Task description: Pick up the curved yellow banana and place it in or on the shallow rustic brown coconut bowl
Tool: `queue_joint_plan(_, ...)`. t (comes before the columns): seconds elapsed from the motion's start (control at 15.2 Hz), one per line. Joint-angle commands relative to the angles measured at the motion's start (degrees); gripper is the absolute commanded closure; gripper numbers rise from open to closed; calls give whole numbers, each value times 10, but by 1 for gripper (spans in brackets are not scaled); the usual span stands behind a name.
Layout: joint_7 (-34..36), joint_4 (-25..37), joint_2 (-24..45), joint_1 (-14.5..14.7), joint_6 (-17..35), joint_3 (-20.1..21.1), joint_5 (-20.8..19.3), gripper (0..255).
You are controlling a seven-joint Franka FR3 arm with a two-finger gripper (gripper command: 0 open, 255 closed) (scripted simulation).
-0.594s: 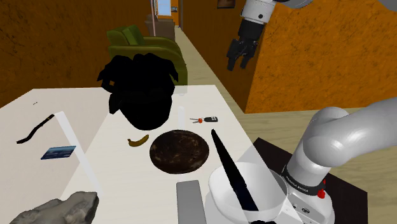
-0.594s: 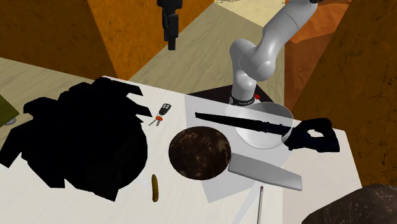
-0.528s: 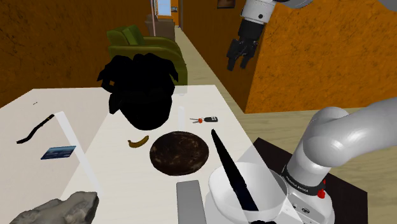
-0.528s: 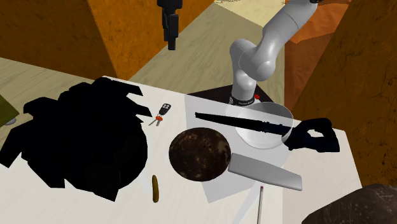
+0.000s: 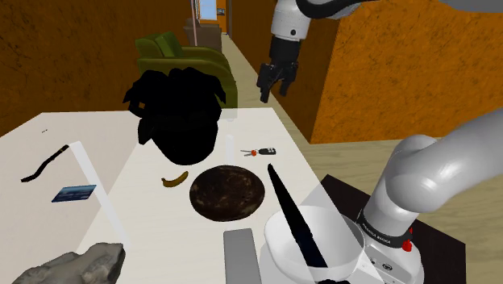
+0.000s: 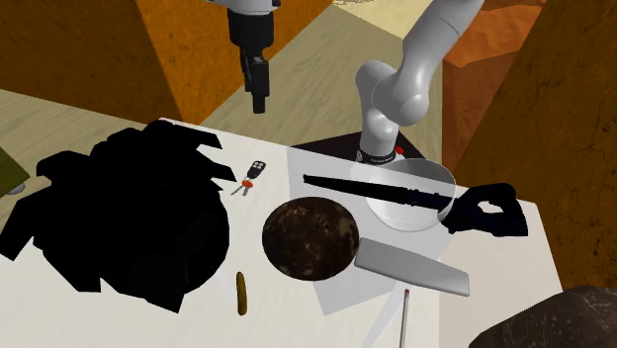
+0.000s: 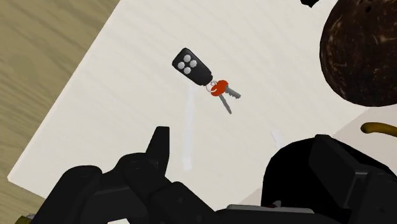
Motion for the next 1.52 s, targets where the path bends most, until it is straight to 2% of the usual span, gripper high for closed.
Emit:
queue_joint_plan(0.0, 24, 17, 36, 6, 13, 28, -1, 0)
queue_joint_plan(0.33, 80, 63, 125, 17, 35, 89, -17, 0)
queue_joint_plan(0.66, 143, 124, 226, 26, 45, 147, -54, 0)
queue_joint_plan(1.06, 227, 219, 365, 49, 37, 201, -124, 0)
queue_joint_plan(1.45, 301, 341, 517, 103, 1, 223, -208, 0)
